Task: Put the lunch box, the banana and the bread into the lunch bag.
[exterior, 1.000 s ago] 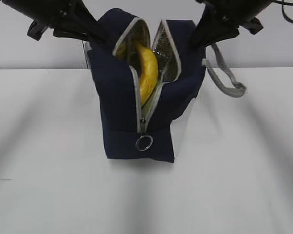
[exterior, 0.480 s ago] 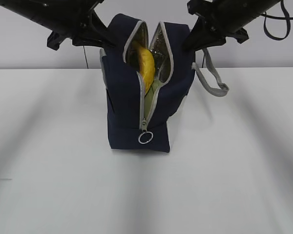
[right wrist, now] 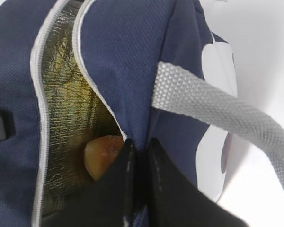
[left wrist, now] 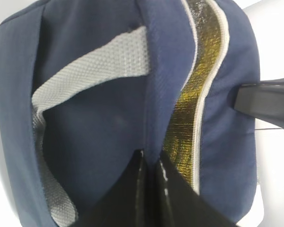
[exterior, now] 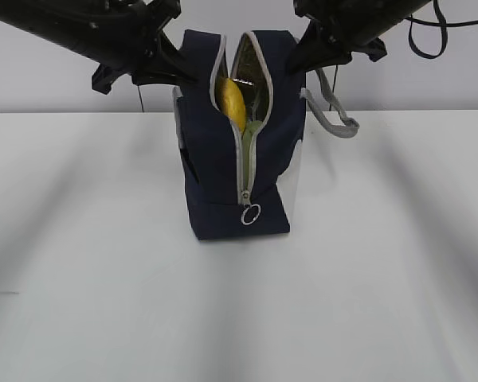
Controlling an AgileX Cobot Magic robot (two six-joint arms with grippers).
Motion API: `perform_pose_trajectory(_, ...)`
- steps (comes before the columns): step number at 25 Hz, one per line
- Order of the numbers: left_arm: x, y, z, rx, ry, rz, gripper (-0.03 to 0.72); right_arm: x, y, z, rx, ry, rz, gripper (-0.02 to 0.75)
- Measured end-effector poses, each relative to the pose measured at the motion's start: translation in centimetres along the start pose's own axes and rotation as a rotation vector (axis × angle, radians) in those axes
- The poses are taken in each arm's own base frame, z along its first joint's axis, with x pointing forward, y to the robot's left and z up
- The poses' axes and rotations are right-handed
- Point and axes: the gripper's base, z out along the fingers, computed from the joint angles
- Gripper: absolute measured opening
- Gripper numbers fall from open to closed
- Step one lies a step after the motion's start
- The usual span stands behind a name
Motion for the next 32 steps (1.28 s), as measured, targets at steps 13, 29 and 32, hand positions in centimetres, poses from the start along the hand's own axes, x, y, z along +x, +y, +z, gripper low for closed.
perform_pose_trajectory(13, -0.5, 0.4, 0.4, -0.015, -0.046, 0.001, -0.015, 0.8, -0.9, 0.1, 0.083, 0.087, -0.013, 0.040)
perform_pose_trajectory(29, -0.5, 1.1, 0.4, -0.019, -0.022, -0.009, 0.390, 1.0, -1.0, -0.3, 0.112, 0.133, -0.039, 0.411)
perform_pose_trajectory(32, -0.9, 1.6, -0.3, -0.023, -0.027, -0.019, 0.465, 0.6, -0.6, -1.3, 0.152, 0.136, -0.081, 0.426)
